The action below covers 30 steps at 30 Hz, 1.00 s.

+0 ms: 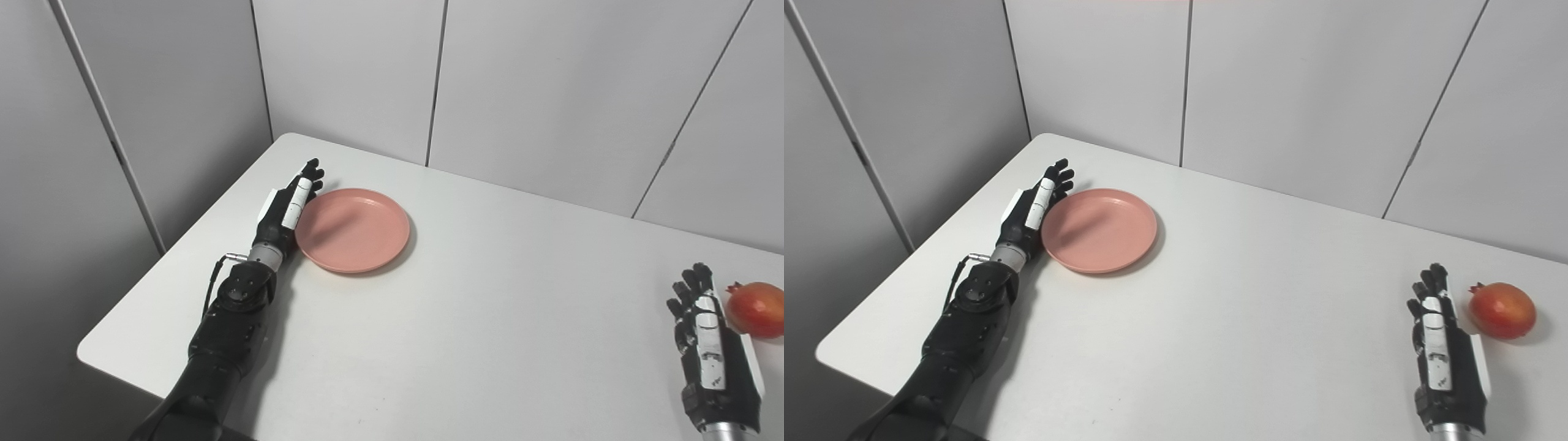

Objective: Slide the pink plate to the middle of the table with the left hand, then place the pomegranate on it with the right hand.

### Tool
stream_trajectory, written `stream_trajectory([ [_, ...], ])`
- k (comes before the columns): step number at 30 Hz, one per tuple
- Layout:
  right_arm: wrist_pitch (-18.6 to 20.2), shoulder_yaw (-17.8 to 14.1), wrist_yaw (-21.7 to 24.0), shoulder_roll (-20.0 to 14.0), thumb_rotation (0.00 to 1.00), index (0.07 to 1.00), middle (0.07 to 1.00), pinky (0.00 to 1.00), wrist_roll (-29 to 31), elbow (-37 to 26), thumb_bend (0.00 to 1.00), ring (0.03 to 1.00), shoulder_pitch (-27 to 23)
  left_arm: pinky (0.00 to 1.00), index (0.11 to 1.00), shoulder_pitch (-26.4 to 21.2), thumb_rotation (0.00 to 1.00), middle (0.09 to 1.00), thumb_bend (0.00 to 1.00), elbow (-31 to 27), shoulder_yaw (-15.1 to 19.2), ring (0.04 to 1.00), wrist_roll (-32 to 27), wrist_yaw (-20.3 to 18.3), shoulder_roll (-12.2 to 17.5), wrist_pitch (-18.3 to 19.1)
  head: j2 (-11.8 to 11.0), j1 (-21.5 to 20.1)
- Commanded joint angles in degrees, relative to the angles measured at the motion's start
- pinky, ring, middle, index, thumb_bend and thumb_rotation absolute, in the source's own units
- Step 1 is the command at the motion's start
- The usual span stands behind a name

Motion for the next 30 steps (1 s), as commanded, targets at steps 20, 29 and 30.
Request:
stream_trajectory([
  [20, -0.41, 0.18, -0.26, 0.13, 0.92, 1.000, 1.000, 1.00, -0.35, -1.51, 0.57, 1.000, -2.49, 0.98, 0.974, -1.98, 1.00, 0.977, 0.82, -6.43, -2.16, 0.972, -0.61, -1.12, -3.50, 3.48, 0.48, -0.79],
  [29, 0.34, 0.31, -0.54, 0.24, 0.93, 1.000, 1.000, 1.00, -0.59, -2.34, 0.57, 1.000, -2.59, 1.00, 0.985, -1.56, 1.00, 0.986, 0.82, -9.19, -4.10, 0.986, 1.02, -1.06, -4.42, 7.53, 0.79, -1.27],
  [30, 0.53, 0.33, -0.58, 0.27, 0.93, 1.000, 1.000, 1.00, -0.61, -2.53, 0.57, 1.000, -2.61, 1.00, 0.981, -1.47, 1.00, 0.982, 0.83, -9.60, -4.14, 0.983, 0.95, -1.15, -4.65, 7.91, 0.86, -1.43],
])
